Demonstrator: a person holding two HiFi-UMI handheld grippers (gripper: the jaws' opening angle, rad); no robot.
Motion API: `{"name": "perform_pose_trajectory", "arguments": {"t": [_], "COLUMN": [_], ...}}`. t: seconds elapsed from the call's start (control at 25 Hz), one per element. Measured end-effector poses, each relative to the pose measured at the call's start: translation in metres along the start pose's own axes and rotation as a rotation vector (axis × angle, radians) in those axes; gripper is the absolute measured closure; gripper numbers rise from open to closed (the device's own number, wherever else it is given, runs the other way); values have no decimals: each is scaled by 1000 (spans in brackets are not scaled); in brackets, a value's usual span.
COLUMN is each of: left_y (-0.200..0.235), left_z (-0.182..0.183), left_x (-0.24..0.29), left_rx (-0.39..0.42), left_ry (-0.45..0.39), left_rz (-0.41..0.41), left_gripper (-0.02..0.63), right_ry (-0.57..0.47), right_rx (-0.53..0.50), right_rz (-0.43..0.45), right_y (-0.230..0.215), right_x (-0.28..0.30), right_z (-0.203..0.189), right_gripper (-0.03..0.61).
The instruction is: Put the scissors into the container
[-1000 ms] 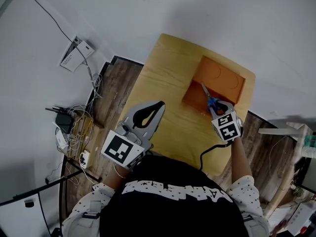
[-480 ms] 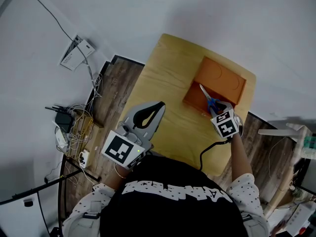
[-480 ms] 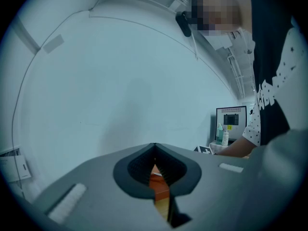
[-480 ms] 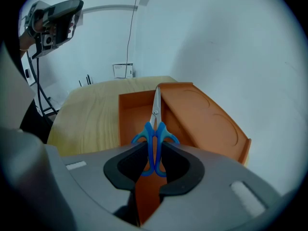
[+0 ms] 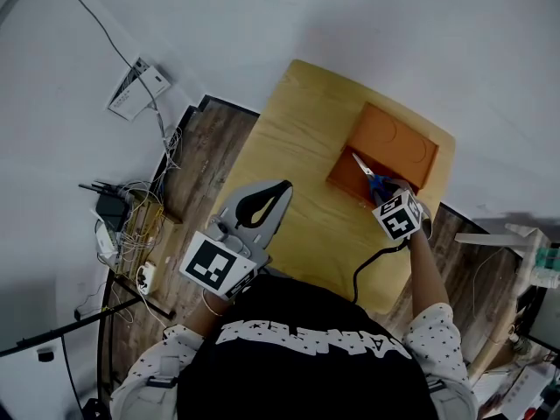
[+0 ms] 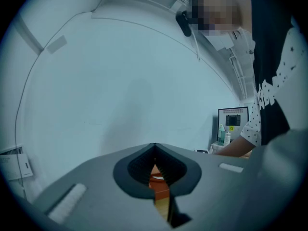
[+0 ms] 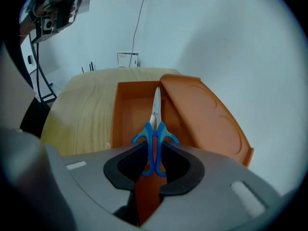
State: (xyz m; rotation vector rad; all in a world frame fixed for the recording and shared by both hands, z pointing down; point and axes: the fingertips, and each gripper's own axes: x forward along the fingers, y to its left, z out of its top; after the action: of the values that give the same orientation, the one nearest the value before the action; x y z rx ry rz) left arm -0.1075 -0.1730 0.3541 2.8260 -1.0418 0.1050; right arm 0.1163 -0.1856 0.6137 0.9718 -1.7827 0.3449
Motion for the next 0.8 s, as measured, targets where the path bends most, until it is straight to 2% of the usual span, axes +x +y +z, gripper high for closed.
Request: {"name": "perform_pose_trajectory", "arguments": {"t": [0.2, 0.52, 0.8], "left_y": [6, 11, 13], "left_z": [-2, -4, -4], "left_x": [-4, -10, -11], "left_rx": [-2, 1, 2], "left_ry": [-2, 0, -2], "left_rz": [18, 43, 50], "left_gripper": [614, 614, 614], "right_ry": [31, 19, 57], "right_rx": [-44, -34, -65], "right_rz": [7, 15, 22], "right_y": [-1, -2, -3], "right_x": [9, 18, 25], "right_z": [-3, 0, -3], "right_gripper": [475, 474, 474]}}
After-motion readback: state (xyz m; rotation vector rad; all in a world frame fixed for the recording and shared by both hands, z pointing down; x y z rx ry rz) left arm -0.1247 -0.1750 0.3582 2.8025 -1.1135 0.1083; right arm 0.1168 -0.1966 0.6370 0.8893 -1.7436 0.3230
